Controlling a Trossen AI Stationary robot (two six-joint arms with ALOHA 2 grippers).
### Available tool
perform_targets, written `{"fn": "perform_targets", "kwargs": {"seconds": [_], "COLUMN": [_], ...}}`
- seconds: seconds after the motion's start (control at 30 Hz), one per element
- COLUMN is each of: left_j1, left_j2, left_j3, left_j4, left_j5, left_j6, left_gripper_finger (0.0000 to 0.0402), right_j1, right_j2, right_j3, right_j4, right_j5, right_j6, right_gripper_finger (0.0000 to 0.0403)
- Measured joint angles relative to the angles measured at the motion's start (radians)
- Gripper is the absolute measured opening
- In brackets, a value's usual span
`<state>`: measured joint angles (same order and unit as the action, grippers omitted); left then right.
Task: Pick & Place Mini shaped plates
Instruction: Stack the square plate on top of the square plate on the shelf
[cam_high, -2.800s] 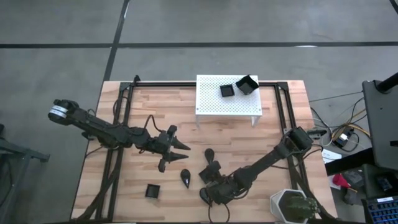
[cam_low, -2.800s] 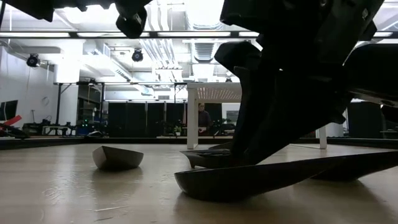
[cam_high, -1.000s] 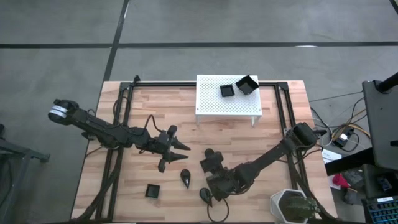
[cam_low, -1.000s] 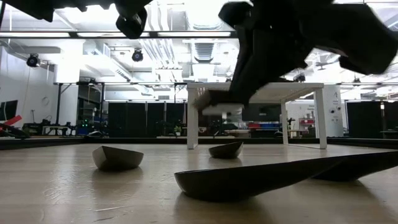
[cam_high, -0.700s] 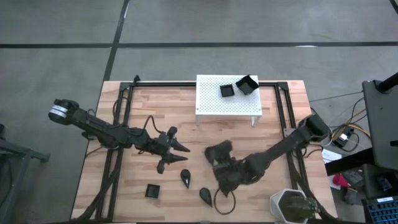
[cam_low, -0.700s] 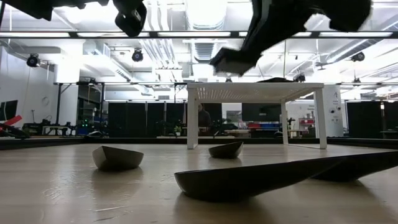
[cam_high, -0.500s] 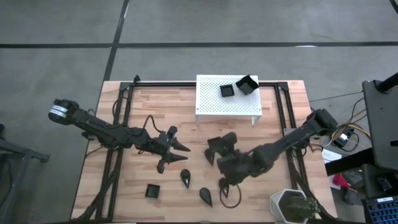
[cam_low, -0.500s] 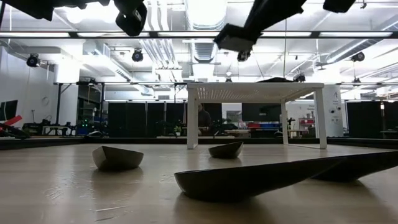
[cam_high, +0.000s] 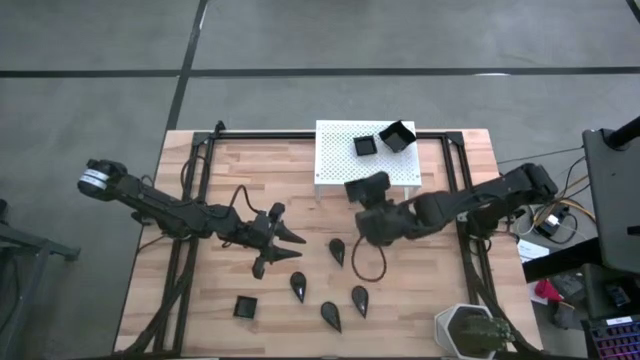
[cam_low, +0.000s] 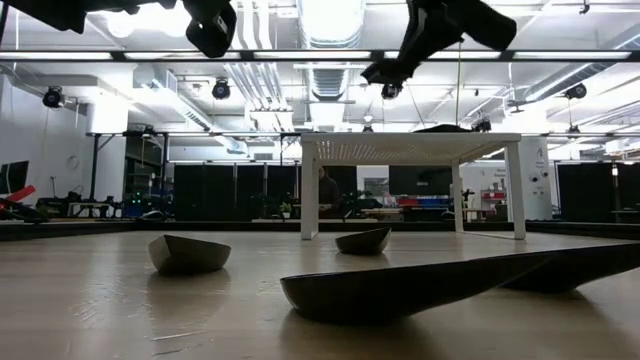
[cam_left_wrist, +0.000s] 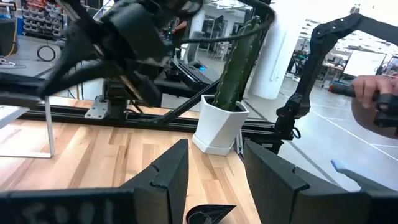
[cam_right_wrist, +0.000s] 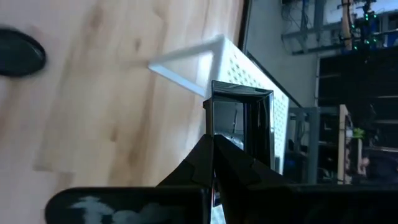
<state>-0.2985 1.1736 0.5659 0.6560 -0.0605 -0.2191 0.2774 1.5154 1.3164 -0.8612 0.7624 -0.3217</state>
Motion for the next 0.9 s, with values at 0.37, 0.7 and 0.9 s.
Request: {"fn": "perform_targets", "kwargs": {"seconds": [0.37,0.7,0.9], "left_j1": [0.0,0.0,0.002], "left_j2": [0.0,-0.001,-0.02], "left_j3": [0.0,0.0,0.0], "left_j4": [0.021,0.045,0.068], "left_j5": [0.0,0.021,0.021], "left_j6": [-0.015,-0.013,-0.012], "left_gripper_finger": [0.0147,0.0147,0.0147], "right_j1": [-0.163,-0.292,-0.365], "right_j2": [-0.03,-0.043,-0.043], "right_j3": [-0.017,-0.017,-0.012], "right_j4": [0.091,0.186,0.221], "right_j5": [-0.08,-0.169,-0.165], "right_j6": [-0.155,-0.252,-0.147], "right_gripper_finger": [0.0008,0.0008,0.0008]}}
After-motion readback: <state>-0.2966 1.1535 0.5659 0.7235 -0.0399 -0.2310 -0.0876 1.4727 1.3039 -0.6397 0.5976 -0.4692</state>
